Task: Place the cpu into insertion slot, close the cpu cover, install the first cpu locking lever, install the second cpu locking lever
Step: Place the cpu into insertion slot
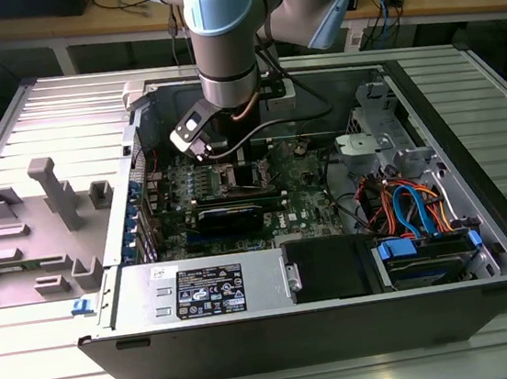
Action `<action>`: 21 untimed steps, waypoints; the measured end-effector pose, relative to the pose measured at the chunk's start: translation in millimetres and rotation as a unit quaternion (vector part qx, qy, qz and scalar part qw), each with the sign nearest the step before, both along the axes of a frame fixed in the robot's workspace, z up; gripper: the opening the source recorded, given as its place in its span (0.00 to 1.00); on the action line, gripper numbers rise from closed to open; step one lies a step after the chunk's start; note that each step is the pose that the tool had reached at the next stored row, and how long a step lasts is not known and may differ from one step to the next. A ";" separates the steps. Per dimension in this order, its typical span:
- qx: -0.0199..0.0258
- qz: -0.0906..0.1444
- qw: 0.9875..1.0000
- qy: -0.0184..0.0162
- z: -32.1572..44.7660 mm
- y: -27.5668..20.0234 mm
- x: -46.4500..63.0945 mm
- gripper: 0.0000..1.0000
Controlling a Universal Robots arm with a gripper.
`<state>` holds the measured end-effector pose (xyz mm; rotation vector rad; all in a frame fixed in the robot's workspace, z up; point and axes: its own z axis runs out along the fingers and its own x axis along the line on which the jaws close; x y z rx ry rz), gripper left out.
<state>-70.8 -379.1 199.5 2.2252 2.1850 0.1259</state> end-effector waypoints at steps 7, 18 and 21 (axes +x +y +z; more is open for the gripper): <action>-0.008 0.000 1.000 0.000 -0.3 0.0 0.0 0.61; -0.013 0.000 1.000 0.000 1.9 0.1 0.0 0.61; -0.015 0.000 1.000 0.000 4.1 0.1 0.0 0.61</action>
